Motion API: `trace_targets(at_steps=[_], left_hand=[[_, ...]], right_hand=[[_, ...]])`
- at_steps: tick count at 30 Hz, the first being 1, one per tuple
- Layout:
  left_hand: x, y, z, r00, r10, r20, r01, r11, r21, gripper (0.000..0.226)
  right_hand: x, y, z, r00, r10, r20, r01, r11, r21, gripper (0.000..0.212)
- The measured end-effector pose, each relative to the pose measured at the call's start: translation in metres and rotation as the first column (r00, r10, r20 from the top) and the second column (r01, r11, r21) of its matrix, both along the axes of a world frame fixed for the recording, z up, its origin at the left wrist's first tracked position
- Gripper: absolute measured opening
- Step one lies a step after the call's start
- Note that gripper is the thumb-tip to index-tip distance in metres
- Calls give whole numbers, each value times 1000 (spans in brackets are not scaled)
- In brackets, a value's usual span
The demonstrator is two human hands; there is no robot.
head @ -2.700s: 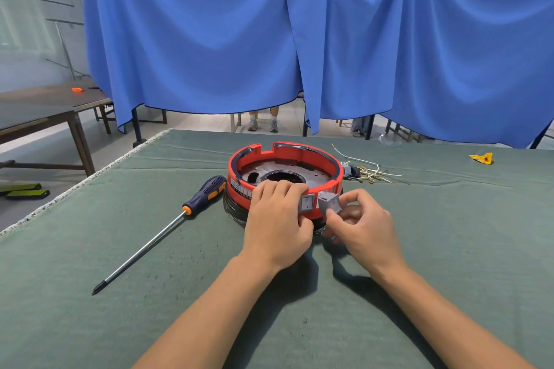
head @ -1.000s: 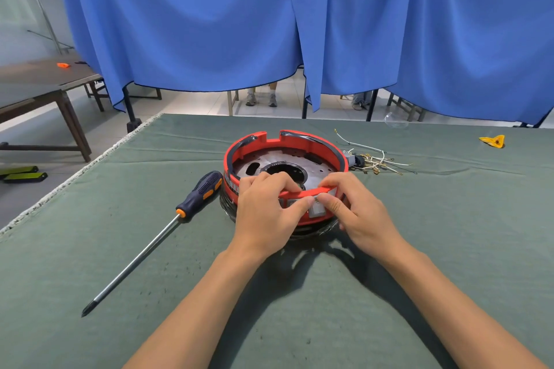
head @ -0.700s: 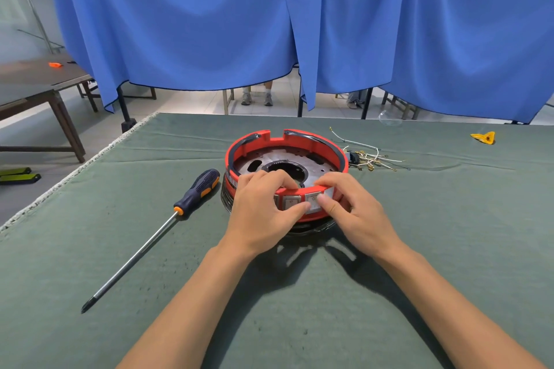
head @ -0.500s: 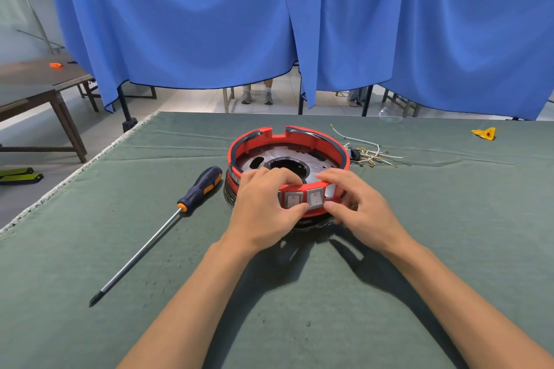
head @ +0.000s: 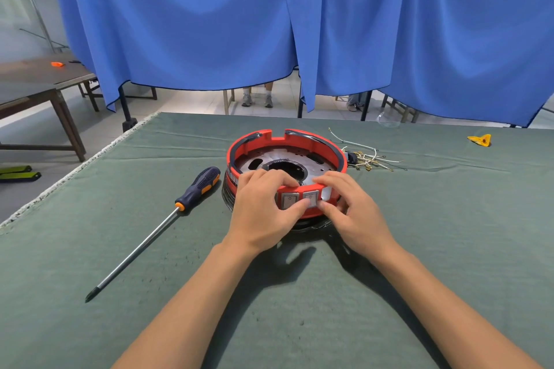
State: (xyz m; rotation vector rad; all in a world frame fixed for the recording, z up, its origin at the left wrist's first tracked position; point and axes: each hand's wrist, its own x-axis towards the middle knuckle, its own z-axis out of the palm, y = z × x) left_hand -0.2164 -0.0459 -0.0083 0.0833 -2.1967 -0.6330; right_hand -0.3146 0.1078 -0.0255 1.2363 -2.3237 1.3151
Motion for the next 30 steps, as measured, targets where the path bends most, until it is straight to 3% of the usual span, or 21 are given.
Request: trace_targets(at_steps=[7,12,16,20,25,30], left_hand=[[-3,8,-6,984,178,-21,-179,983,-48,24],[-6,-2,-12,974,226,-2,-225,973,41,24],[-8,-3,-15,975,222,-2,-221,974,54,26],[-9,-5,-15,976,217,-10,-216,974,63,25],[-9,-4,-13,976,217,-5,-216,974,72,27],[-10,-5,-13,974,225,-15,-224,972,67,28]], right_hand=[[3,-6,-5,989,-147,4,146,980,-138,53],[-29,-6,-8,863,-430,266,476,868,-142,35],[-57,-9,-7,787,-501,360,563,822,-87,29],[-76,-21,-6,793,-571,212,574,817,55,30],[-99,-37,-3,838,-545,35,528,825,202,35],[-118,-47,-2,849,-527,-37,515,810,281,46]])
